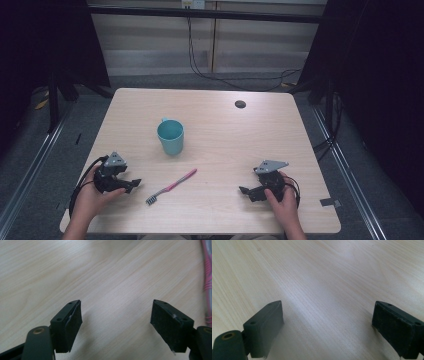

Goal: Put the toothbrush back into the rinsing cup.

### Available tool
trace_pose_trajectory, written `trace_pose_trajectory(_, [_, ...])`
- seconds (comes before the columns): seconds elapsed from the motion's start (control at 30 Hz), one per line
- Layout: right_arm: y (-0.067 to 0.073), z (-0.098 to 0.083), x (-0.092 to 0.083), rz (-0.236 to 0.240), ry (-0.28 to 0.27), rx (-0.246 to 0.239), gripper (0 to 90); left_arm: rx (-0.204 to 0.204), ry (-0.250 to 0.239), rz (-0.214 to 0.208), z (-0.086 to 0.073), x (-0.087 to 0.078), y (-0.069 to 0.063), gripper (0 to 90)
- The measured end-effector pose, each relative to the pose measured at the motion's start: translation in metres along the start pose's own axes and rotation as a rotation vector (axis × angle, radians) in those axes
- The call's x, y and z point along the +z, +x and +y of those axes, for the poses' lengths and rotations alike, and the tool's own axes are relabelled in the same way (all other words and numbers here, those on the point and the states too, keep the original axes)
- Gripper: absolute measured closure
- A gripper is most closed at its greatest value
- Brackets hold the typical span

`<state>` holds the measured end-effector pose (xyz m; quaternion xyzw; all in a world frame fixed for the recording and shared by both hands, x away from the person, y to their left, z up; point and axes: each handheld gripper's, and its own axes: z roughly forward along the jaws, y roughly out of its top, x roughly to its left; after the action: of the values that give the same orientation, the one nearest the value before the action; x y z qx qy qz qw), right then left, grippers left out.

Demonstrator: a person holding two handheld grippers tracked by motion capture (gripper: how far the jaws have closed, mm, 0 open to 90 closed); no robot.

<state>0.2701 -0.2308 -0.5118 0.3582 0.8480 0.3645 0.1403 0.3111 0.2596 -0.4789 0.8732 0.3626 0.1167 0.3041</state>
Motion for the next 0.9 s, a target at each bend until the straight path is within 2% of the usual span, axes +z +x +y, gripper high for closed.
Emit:
trace_pose_trajectory(0.07, [0.0, 0.0, 0.0, 0.0, 0.0, -0.001, 9.3, 0.009, 0.019, -0.006, 0.004, -0.001, -0.001, 25.4])
trace_pose_trajectory(0.1, [0.0, 0.0, 0.0, 0.0, 0.001, 0.002, 9.3, 0.042, 0.058, -0.009, 0.011, -0.004, -0.002, 25.4])
trace_pose_trajectory(0.13, [0.0, 0.0, 0.0, 0.0, 0.001, 0.002, 9.3, 0.042, 0.058, -0.009, 0.011, -0.004, -0.002, 25.2])
trace_pose_trajectory(0.17, [0.0, 0.0, 0.0, 0.0, 0.0, -0.001, 9.3, 0.066, 0.081, -0.009, 0.018, -0.007, -0.003, 25.0])
trace_pose_trajectory(0.27, [0.0, 0.0, 0.0, 0.0, 0.0, -0.001, 9.3, 0.082, 0.094, -0.017, 0.026, -0.009, -0.006, 25.0])
trace_pose_trajectory(0.37, [0.0, 0.0, 0.0, 0.0, 0.0, -0.001, 9.3, 0.077, 0.097, -0.029, 0.031, -0.01, -0.008, 25.0])
trace_pose_trajectory(0.4, [0.0, 0.0, 0.0, 0.0, 0.0, -0.001, 9.3, 0.1, 0.118, -0.04, 0.036, -0.011, -0.009, 25.5])
trace_pose_trajectory(0.47, [0.0, 0.0, 0.0, 0.0, 0.0, -0.001, 9.3, 0.102, 0.123, -0.043, 0.039, -0.01, -0.011, 26.2])
trace_pose_trajectory(0.5, [0.0, 0.0, 0.0, 0.0, 0.0, -0.001, 9.3, 0.115, 0.15, -0.053, 0.044, -0.01, -0.014, 26.8])
trace_pose_trajectory(0.63, [0.0, 0.0, 0.0, 0.0, 0.0, -0.001, 9.3, 0.145, 0.183, -0.069, 0.054, -0.007, -0.022, 26.9])
trace_pose_trajectory(0.87, [0.0, 0.0, 0.0, 0.0, 0.0, -0.001, 9.3, 0.169, 0.231, -0.093, 0.063, 0.0, -0.029, 26.6])
trace_pose_trajectory(0.9, [0.0, 0.0, 0.0, 0.0, 0.0, -0.001, 9.3, 0.162, 0.232, -0.1, 0.063, 0.001, -0.03, 26.6])
